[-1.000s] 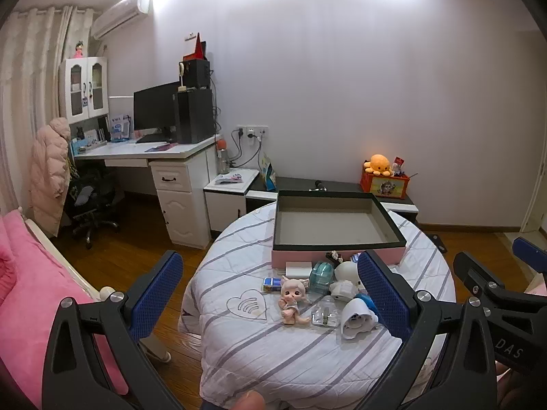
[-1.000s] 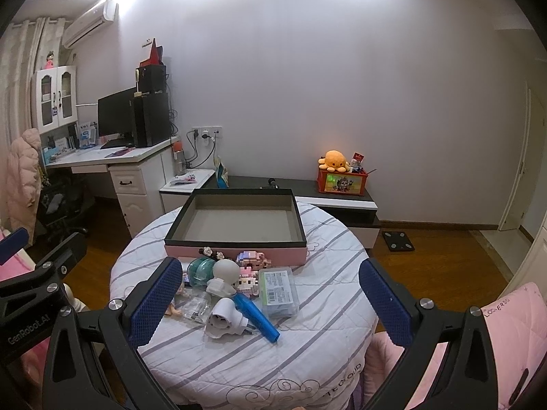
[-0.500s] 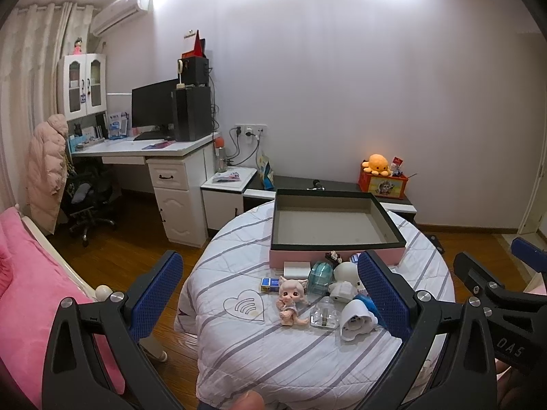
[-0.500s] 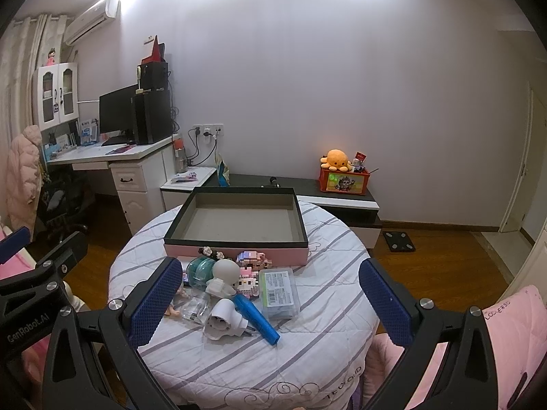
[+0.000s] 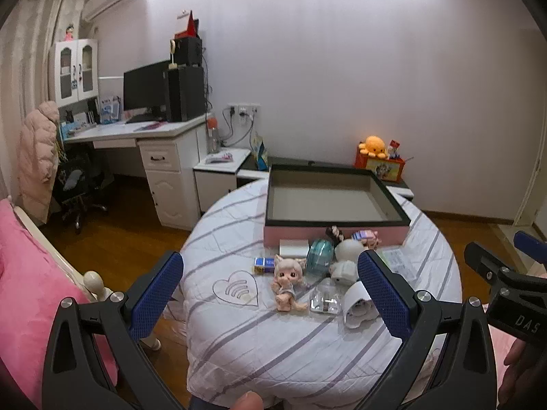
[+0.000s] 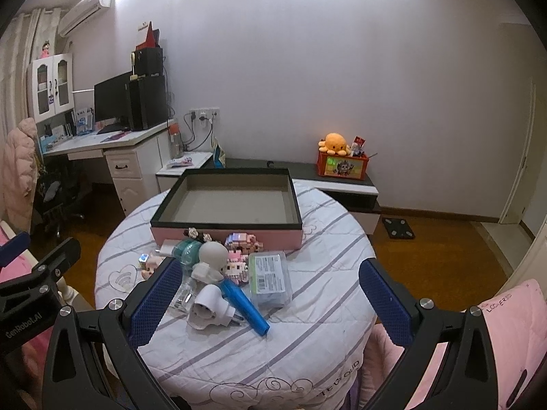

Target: Organize rigid objects

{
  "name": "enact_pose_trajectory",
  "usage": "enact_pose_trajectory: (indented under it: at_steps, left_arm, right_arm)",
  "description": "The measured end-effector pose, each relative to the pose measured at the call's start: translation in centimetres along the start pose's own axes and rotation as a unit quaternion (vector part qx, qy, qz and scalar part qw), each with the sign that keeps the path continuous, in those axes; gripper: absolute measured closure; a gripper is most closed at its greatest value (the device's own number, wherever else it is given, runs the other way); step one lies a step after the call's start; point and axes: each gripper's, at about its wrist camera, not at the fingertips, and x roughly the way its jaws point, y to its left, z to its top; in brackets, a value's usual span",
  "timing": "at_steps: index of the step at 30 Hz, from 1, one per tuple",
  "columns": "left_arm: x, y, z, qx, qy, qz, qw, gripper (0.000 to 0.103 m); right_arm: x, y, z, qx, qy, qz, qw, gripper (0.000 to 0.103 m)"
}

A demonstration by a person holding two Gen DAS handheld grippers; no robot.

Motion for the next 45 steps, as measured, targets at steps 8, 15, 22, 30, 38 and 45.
enact_pose_trajectory:
  at_steps: [8,15,22,30,38,45]
  left_arm:
    - [4.0,-0.1,-1.3,0.008,0.036,0.008,0.9993,0.0]
    - [8.7,0.1,-2.5,0.013,0.083,0.007,0.9965,0.0]
    - [13.1,0.1,-3.7,0.012,0.122,0.002,0.9925,0.0]
    - [16.8,0.3,-4.6,0.007,0.159,-0.004,0.9873,0.0]
    - [19.2,0.2,-4.8,-0.005,0.188,-0.017,0.982,0.001]
    - [19.7,-0.1,-4.9,-0.012,0.19,-0.043,0.9808,0.025]
  right_arm:
    - [3.5,-0.7,-0.8,0.0,0.039,0.005,0.999,0.0]
    - [7.3,-0.9,-1.5,0.0,0.076,0.0,0.997,0.0]
    - [11.6,-1.1,-2.4,-0.004,0.114,-0.002,0.993,0.0]
    - [16.0,-1.1,-3.0,-0.009,0.155,0.001,0.988,0.0]
    - [19.2,-1.2,-3.3,-0.015,0.179,0.007,0.984,0.0]
    - [20.5,-1.5,-4.1,-0.009,0.192,0.035,0.981,0.036]
